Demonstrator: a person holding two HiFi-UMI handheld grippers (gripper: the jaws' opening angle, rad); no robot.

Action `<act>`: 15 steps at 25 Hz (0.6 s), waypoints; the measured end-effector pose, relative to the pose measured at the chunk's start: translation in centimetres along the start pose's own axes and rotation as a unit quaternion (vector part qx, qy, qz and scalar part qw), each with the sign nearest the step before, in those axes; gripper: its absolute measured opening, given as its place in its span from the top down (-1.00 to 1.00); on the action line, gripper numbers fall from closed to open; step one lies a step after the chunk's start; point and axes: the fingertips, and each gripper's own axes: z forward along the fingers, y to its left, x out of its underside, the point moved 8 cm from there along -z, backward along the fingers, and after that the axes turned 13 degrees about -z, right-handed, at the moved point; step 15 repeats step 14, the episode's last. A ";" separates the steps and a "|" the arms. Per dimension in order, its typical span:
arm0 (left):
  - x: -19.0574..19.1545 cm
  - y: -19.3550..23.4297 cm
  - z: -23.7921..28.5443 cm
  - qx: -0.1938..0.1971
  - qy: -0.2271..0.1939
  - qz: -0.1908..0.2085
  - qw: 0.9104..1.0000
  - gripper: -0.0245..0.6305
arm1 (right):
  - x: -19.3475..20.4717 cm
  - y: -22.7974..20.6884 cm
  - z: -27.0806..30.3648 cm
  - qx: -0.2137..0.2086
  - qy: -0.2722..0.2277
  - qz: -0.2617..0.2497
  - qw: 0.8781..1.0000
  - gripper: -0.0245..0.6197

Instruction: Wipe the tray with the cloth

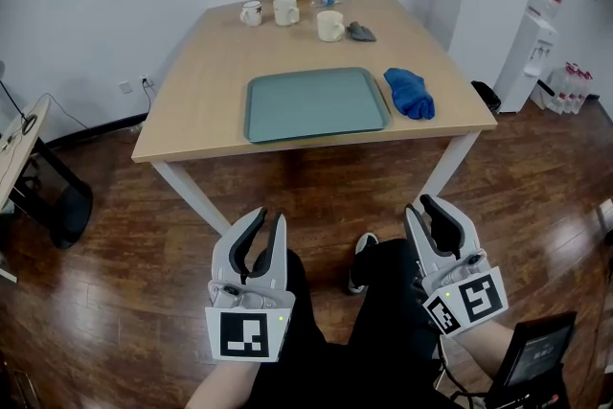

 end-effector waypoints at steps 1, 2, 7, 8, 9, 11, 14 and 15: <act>0.1 -0.2 0.1 0.002 0.001 0.001 1.000 0.74 | 0.0 -0.1 0.0 0.000 0.000 0.000 1.000 0.60; 0.1 -0.3 0.1 0.003 0.001 0.001 1.000 0.74 | 0.1 -0.1 -0.1 0.000 0.000 0.000 1.000 0.60; 0.4 -0.6 0.3 0.008 0.005 0.000 1.000 0.74 | 0.5 -0.6 -0.1 0.003 0.006 0.005 1.000 0.60; 0.5 -0.6 0.3 0.008 0.007 -0.002 1.000 0.74 | 0.6 -0.6 -0.2 0.003 0.007 0.005 1.000 0.60; 0.5 -0.6 0.4 0.008 0.008 -0.003 1.000 0.74 | 0.6 -0.6 -0.2 0.003 0.007 0.005 1.000 0.60; 0.5 -0.6 0.4 0.011 0.007 0.000 1.000 0.74 | 0.7 -0.5 -0.2 0.004 0.008 0.005 1.000 0.60; 0.6 -0.5 0.4 0.012 0.009 0.000 1.000 0.74 | 0.7 -0.4 -0.2 0.004 0.010 0.005 1.000 0.60; 0.6 -0.5 0.4 0.012 0.009 0.000 1.000 0.74 | 0.7 -0.4 -0.2 0.004 0.010 0.005 1.000 0.60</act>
